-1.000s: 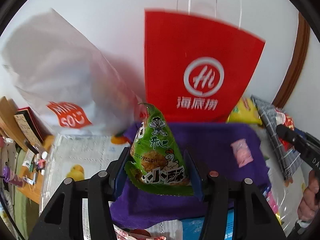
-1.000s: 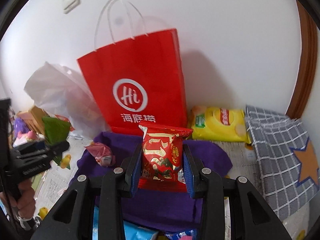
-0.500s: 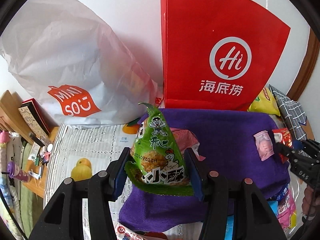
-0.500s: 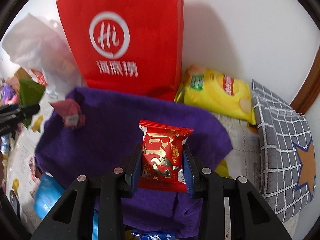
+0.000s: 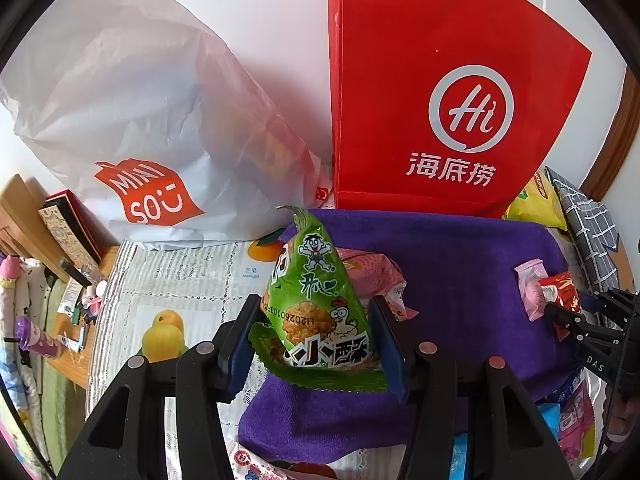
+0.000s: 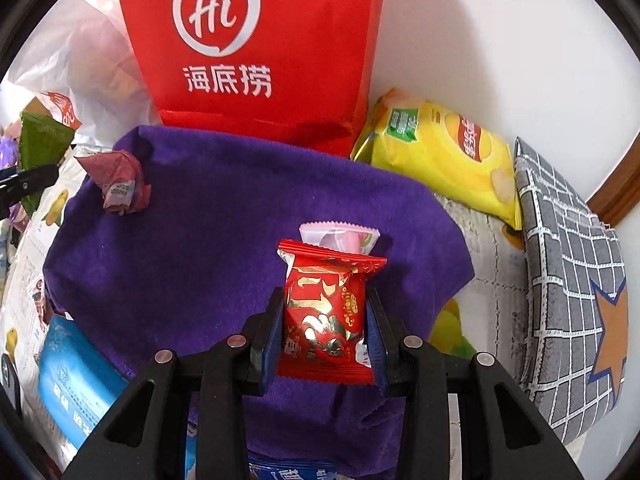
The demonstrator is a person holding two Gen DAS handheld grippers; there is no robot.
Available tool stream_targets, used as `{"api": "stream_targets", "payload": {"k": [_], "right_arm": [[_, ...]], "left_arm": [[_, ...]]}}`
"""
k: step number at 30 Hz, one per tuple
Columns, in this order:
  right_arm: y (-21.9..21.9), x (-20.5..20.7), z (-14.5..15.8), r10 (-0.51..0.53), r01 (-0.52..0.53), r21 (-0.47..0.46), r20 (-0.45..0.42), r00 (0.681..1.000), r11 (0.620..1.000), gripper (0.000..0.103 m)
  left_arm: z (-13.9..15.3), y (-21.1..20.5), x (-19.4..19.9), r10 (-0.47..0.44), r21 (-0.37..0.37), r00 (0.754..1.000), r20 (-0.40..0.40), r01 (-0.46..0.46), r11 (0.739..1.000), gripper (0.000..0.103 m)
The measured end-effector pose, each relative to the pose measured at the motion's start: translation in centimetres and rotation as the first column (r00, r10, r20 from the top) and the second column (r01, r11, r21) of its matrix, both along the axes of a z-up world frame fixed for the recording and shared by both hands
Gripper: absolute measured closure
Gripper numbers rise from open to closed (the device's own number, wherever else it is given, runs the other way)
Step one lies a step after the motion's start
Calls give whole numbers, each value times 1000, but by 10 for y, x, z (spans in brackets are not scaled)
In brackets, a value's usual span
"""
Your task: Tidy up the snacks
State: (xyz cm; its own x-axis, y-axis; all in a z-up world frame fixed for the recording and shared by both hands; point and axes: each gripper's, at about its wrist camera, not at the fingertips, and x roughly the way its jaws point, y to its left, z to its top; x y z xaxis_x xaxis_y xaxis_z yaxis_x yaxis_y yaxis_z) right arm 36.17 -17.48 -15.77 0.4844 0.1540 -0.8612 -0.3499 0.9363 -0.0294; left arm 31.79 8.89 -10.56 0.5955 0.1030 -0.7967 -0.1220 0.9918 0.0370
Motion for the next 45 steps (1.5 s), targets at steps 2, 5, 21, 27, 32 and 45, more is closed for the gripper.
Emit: {"api": "stream_targets", "payload": {"k": [2,5,21,27,32,45], "right_arm": [[-1,1,-2,6,-6,16,-16,1000,1000,65],[1,2,-6,5,-5,-4,-29,1000,1000,65],[-13,-14,39,-47,42,46,103,994,998,58],[-19,-17,55,-77,66,85,134,988,994,58],[-18,-22,61,-76,64,81,151,986,995,58],[-13,-39,84,-63,39,120,204,977,992,41]], "left_arm": [[-2,-2,1,0,3,1000,-4,0,1000,51],[-4,-6,2,-2,18,1000,-14,2,1000,51],[-37,1,16,-8,-51,987,-159,0,999,51],[-45,-1,18,-15,-56,982,-189,5,998,51],[-51,-4,20,-13,-39,977,-213,5,999,50],[-26,-13,14,-31,-28,990,-134,28,999,39]]}}
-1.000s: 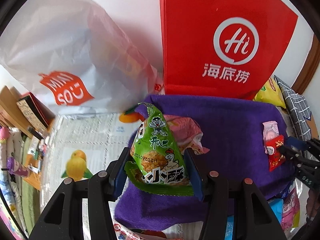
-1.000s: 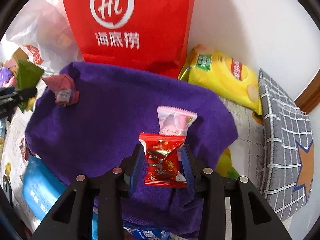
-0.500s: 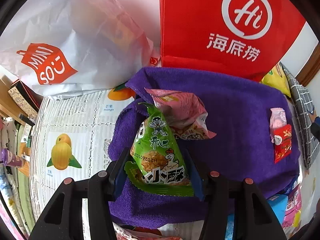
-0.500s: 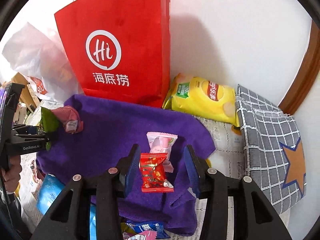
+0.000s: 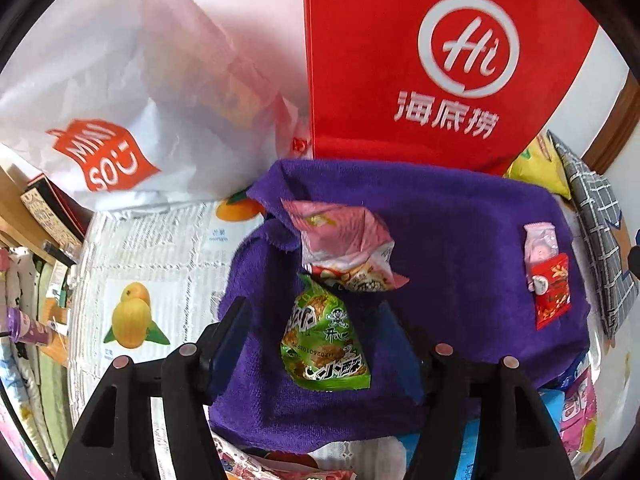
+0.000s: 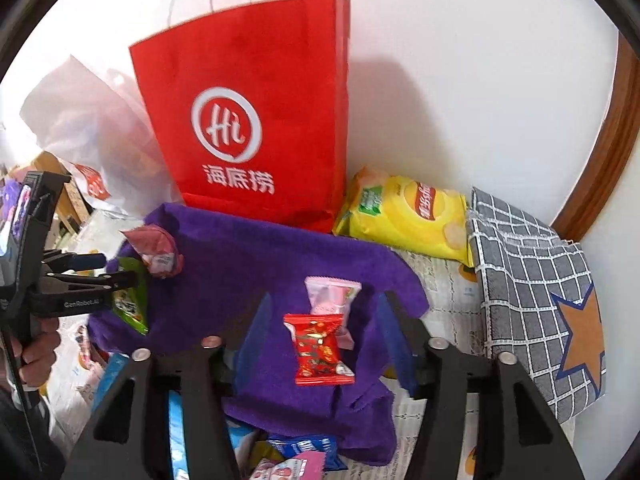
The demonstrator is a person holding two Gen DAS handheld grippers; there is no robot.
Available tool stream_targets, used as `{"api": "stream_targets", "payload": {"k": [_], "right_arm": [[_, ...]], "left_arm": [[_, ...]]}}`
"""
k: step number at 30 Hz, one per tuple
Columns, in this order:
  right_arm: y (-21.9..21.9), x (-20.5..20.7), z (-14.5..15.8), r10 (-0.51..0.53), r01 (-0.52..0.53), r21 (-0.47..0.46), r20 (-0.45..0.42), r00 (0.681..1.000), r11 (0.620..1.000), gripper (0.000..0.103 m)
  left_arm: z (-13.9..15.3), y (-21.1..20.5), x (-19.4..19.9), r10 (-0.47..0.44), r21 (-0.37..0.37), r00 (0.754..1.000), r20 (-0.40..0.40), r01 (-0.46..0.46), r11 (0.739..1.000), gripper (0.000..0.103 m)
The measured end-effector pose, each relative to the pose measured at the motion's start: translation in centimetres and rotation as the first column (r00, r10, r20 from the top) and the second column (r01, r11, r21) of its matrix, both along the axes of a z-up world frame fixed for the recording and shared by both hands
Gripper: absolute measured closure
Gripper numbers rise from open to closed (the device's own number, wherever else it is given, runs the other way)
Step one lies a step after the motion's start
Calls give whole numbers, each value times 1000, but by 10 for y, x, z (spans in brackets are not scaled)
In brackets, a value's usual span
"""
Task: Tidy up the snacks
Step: 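Open the right tool to drop the red packet while the left tool releases the green snack, then pull both tools back from the towel toward the scattered snacks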
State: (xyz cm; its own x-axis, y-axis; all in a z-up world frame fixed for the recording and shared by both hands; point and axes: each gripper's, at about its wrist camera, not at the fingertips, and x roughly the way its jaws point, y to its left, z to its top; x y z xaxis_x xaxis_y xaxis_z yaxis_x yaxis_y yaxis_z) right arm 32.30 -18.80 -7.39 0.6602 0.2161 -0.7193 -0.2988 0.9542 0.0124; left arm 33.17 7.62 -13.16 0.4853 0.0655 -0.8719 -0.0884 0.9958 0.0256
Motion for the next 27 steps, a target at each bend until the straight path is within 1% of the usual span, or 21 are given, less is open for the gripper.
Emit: {"api": "stream_targets", "payload": {"k": [3,6,9,12,15,17,19,23,25,27], "right_arm": [[3,-7,8,-6,5,15,26,1000,1000,34],[9,-15,16,-36,36,1,56,998,999,30],[18,-25,22,-54,56,-28,76,996,998,30],[22,-42,29,-45,46,-3,104,994,999,29],[16,-60,30,-50,47,24,121,991,999,29],[9,-72,29,-66,65,18,133,989,998,29],[-1,-86,25,-91,91,10,127,988,996,29],[-27,-114,8,-141,139,26,83,987,990,30],[-40,-131,-7,-157,154,47,49,986,987,36],[-47,-142,-22,-143,142,61,8,990,988,41]], "left_arm": [[12,-1,-7,-6,1,999,38,6,1000,39],[26,4,-14,-6,-27,996,93,8,1000,39],[44,6,-26,-15,-47,989,144,22,999,39],[58,6,-36,-23,-51,981,191,33,998,39],[65,3,-42,-29,-61,979,203,43,997,39],[71,0,-47,-42,-62,977,208,56,997,39],[79,-3,-54,-52,-48,972,227,65,997,39],[97,-10,-72,-76,-24,957,279,86,996,39],[106,-12,-80,-86,-28,950,300,99,995,39],[114,-14,-89,-86,-33,943,323,102,994,39]]}}
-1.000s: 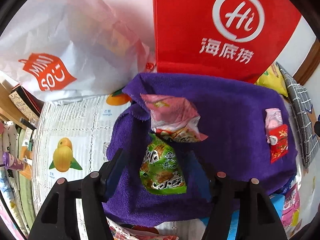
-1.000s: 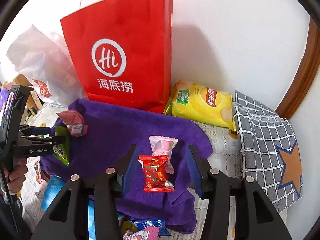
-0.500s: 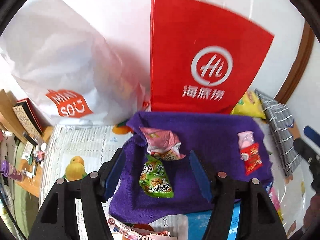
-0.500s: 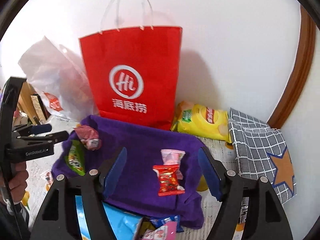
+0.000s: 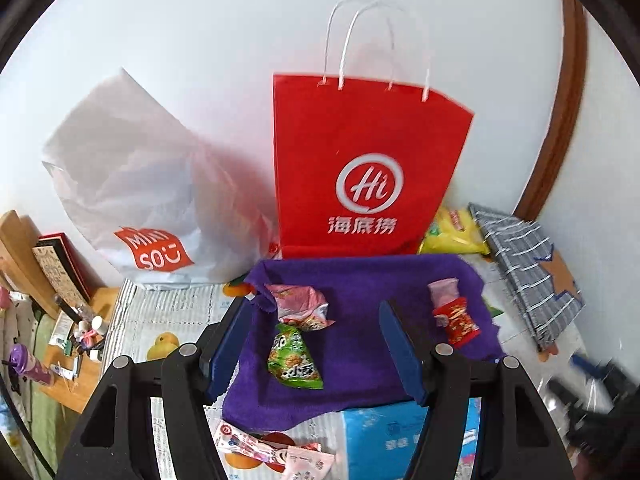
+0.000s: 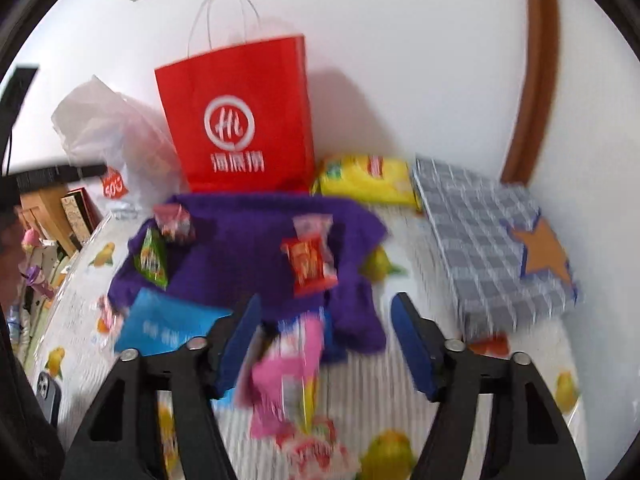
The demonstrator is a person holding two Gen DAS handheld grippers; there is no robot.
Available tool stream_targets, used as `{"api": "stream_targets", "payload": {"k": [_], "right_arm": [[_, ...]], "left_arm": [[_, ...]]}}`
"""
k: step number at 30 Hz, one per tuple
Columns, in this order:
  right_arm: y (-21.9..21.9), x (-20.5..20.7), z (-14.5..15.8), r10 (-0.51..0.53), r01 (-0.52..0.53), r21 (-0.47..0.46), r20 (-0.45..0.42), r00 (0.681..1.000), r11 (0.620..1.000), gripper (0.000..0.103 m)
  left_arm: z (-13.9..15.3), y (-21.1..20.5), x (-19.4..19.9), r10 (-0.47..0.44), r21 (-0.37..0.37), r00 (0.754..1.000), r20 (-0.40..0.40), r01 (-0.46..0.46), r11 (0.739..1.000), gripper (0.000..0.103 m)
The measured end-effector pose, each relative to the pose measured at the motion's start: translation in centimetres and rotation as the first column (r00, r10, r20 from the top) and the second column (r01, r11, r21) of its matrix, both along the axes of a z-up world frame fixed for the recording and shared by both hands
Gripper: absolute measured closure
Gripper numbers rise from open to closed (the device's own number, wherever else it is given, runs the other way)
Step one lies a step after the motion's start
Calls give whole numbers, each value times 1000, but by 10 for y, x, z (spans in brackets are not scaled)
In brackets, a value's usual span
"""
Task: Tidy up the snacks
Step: 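Pull both tools back from the towel toward the scattered snacks, then close the right tool on the strawberry candy packet while the left tool grasps the pink pastry packet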
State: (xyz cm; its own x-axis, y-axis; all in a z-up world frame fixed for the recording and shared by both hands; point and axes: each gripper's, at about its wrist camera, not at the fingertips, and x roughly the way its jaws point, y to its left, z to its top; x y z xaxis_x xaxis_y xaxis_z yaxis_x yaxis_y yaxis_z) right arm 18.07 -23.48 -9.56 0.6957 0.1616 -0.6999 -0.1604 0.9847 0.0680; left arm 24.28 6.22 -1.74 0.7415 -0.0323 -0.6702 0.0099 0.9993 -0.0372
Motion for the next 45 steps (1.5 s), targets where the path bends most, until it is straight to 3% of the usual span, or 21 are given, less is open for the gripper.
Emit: {"api": "stream_targets", "payload": {"k": [6,10,15,24,27,30,35,40,45], "right_arm": [[-3,-30,-41,46,-46,-7,-81,996,999,44],[1,-41,-62,113,-114,2,-123,986,993,44],[18,-46,-88,159,-177,-123,-147,976,976,44],[22,-34,-115,200,-235,-182,-192,961,955,40],[16,-36,-117,204,-234,-153,-187,961,960,41],[8,-39,-117,183,-208,-123,-192,964,970,52],[-2,-48,-120,124,-139,-93,-149,981,986,53],[-6,-53,-123,71,-76,-47,-104,992,996,52],[-4,-54,-124,50,-55,-54,-83,995,997,51]], "left_arm": [[3,-3,-23,-11,-47,1000,-8,11,999,37],[-5,-1,-37,0,-29,999,-35,-1,1000,37],[-16,7,-55,15,2,998,-53,-15,1000,37],[-43,20,-71,43,23,993,-108,-41,999,37],[-56,27,-75,57,19,990,-131,-55,998,37],[-70,35,-79,72,13,985,-155,-71,997,37],[-101,45,-83,84,-2,974,-211,-87,996,37],[-136,40,-86,70,35,960,-271,-63,997,37],[-150,31,-90,37,33,959,-282,-29,999,37]]}}
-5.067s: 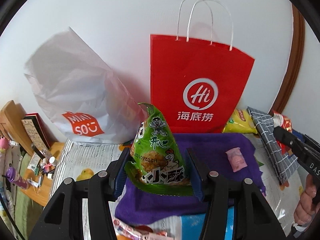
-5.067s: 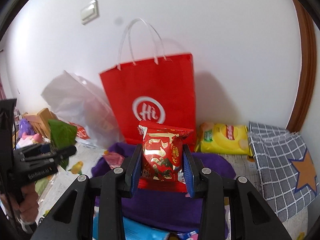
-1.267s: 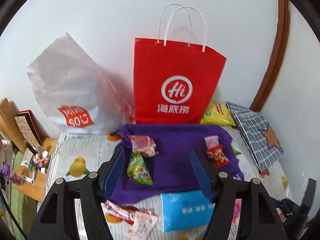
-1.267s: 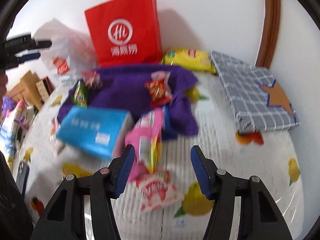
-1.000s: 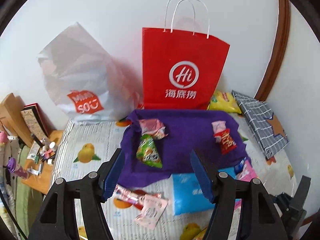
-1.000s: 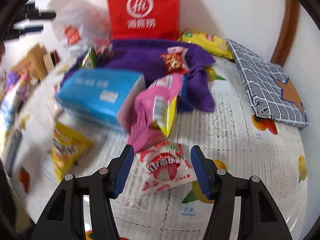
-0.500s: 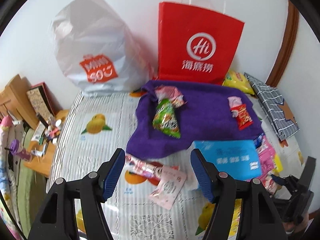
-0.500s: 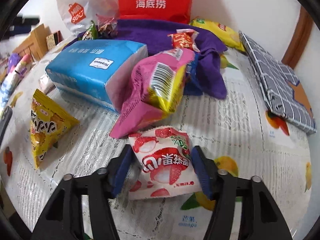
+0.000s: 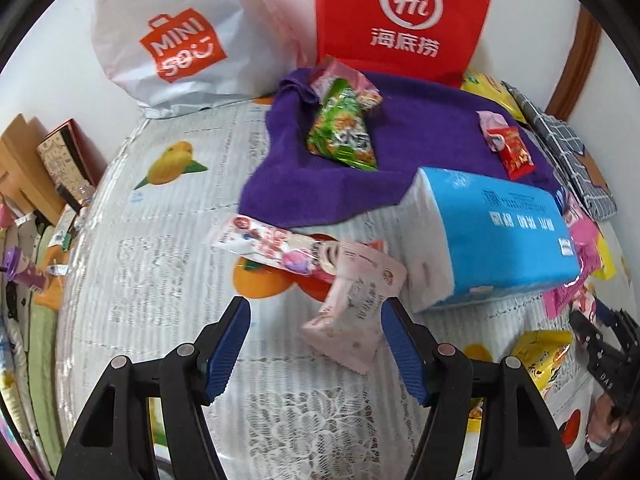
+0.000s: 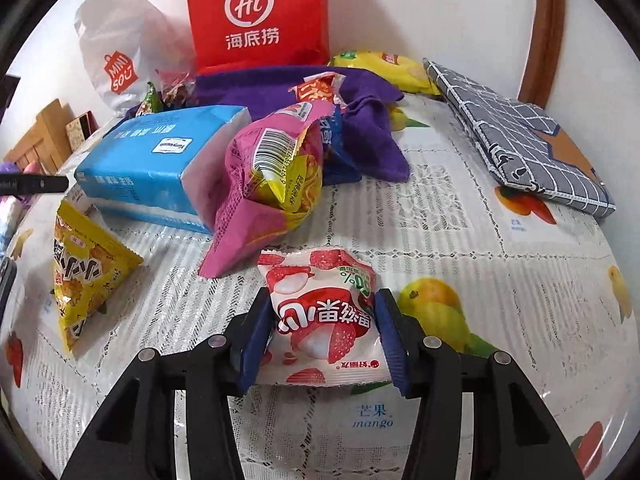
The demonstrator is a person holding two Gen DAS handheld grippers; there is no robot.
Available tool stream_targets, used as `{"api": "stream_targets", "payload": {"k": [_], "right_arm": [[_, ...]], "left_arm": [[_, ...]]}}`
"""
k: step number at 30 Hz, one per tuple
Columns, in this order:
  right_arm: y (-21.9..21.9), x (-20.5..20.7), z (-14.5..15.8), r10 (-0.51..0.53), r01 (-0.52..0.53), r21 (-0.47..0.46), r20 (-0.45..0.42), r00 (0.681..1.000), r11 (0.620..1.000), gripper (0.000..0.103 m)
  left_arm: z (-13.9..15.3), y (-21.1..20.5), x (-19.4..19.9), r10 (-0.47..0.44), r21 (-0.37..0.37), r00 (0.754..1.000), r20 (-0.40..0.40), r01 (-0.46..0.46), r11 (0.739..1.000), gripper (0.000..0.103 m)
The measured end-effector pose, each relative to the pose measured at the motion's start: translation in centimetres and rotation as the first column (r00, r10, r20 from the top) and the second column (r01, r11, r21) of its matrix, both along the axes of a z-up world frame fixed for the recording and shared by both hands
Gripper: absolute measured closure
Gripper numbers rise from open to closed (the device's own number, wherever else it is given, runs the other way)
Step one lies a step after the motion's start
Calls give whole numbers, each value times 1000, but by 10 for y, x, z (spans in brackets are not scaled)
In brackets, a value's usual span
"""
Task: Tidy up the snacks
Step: 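Close the right tool on the strawberry candy packet while the left tool grasps the pink pastry packet, then carry the strawberry packet and pink pastry packet over the purple towel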
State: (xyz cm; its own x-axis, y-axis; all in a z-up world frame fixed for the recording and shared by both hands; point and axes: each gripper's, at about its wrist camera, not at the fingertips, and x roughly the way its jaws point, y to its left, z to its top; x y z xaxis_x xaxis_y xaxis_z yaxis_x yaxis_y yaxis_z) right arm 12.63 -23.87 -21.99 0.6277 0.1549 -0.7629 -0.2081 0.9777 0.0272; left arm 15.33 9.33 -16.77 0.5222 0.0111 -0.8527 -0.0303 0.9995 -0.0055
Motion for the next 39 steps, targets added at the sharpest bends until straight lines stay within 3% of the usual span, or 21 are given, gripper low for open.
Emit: {"api": "stream_targets", "payload": {"k": [11,15,18,23,29,39], "right_arm": [[2,0,-1,-5,5,-4,2,1000,1000,51],[0,0,-1,-4,4,-2,2,1000,1000,51],[1,-1,-1,-4,4,-2,3,1000,1000,51],[0,0,-1,-4,4,-1,3,1000,1000,51],[0,0,-1,-4,4,-1,3,1000,1000,51],[-1,0,-2,-2,2,8,1,1000,1000,49]], "left_arm": [[-33,-28,13,-64,58,998,-14,64,996,37],[-31,-31,7,-81,38,997,16,81,996,60],[-30,-31,-2,-95,31,995,15,95,995,62],[-32,-26,-27,-89,-28,995,37,90,996,62],[-39,-36,-43,-80,42,987,138,74,996,58],[-39,-40,-44,-86,36,987,137,81,996,47]]}}
